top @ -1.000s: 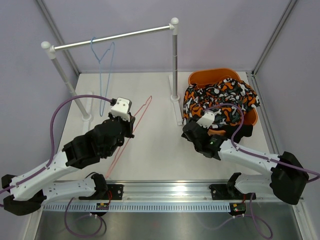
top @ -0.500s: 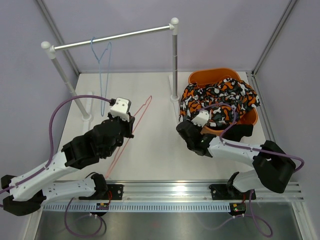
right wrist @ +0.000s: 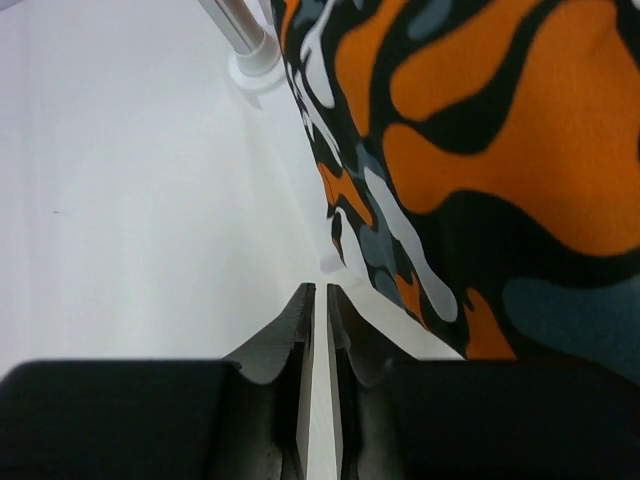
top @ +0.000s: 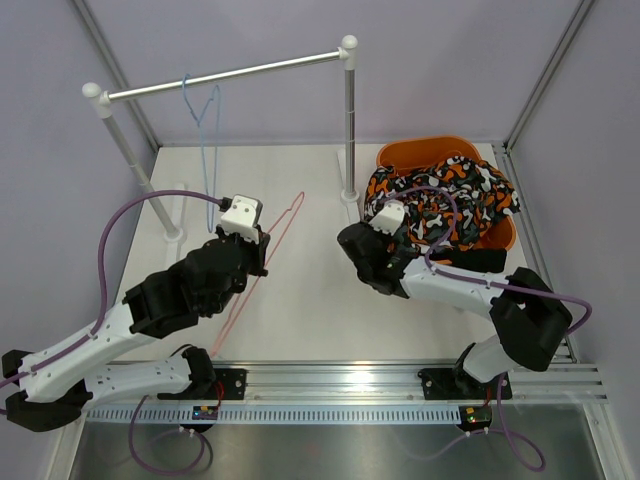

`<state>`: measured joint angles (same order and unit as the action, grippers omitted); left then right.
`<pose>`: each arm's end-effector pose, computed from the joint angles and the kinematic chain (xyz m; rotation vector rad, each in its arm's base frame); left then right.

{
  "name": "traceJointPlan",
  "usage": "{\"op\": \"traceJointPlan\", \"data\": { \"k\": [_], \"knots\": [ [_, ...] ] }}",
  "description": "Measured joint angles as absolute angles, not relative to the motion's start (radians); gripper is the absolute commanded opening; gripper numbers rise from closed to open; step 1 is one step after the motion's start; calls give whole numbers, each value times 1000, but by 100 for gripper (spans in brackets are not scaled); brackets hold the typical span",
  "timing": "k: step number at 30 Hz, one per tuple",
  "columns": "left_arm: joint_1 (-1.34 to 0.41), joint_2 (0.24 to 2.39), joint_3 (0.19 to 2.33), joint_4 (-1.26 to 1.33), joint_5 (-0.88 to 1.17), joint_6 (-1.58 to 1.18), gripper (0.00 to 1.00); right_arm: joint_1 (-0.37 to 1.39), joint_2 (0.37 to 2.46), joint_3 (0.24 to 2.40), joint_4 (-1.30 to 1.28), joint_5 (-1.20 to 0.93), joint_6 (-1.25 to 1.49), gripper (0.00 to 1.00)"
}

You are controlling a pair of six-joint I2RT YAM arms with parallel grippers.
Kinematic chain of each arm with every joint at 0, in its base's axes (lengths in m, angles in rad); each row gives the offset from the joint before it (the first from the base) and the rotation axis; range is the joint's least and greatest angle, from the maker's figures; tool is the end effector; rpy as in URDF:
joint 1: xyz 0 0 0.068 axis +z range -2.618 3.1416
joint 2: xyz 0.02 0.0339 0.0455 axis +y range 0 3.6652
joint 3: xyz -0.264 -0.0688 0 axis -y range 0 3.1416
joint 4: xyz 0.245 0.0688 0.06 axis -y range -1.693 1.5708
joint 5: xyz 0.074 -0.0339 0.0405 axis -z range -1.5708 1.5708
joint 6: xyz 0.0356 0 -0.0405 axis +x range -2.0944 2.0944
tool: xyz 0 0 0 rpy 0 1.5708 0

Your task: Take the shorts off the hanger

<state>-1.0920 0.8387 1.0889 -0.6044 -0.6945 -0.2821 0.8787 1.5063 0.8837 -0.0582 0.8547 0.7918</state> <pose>0.0944 -0.1325 0.3935 0.2913 1.8274 -0.2905 0.2202 0.2236 0.2215 0.3388 1.9690 0.0938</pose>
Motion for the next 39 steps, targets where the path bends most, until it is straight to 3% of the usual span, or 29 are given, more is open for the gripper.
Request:
{"op": "traceJointPlan", "data": {
  "k": [4, 9, 20, 39],
  "knots": [
    [-1092, 839, 1089, -605, -694, -282, 0, 879, 1521, 943, -85, 893, 754, 23],
    [-1092, 839, 1089, -606, -694, -282, 0, 879, 1532, 1016, -158, 921, 722, 46],
    [-1092, 833, 1089, -620, -691, -282, 0, 883, 1494, 1098, -419, 873, 653, 73],
    [-1092, 844, 1089, -620, -685, -282, 0, 1072, 1966, 1419, -890, 997, 580, 85]
  ]
}}
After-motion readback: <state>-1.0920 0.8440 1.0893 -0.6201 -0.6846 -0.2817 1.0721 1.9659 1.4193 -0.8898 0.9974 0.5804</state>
